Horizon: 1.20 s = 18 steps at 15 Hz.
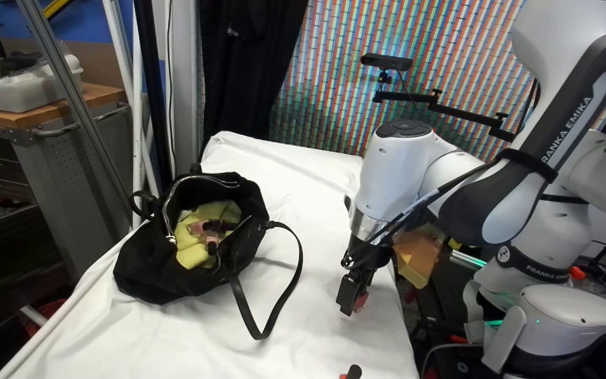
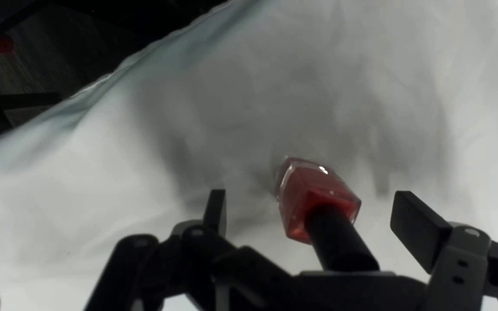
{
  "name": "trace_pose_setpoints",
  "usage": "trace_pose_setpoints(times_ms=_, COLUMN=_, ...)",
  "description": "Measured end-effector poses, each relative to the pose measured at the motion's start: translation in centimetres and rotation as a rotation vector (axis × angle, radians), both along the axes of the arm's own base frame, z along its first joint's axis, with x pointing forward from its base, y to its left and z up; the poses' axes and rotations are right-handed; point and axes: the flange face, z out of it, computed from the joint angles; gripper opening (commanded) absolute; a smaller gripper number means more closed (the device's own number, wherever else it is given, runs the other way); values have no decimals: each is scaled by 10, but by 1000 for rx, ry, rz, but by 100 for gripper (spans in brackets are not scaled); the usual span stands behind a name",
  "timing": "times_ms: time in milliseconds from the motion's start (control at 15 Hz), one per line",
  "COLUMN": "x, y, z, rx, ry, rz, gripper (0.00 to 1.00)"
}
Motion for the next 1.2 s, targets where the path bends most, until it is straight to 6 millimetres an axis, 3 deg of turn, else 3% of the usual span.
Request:
trace_pose_setpoints(times_ms=533, x=0, y=0, z=-1, rx=-1, ry=2, rz=1, gripper=15)
trace_pose_setpoints(times_ms=933, x=0, y=-1, z=1, rx=-18, ry=44, rz=5, gripper=15)
trace_pose_setpoints(times_ms=1200, x=12, y=-5, z=15, rx=-60, ry=75, rz=40, gripper=15)
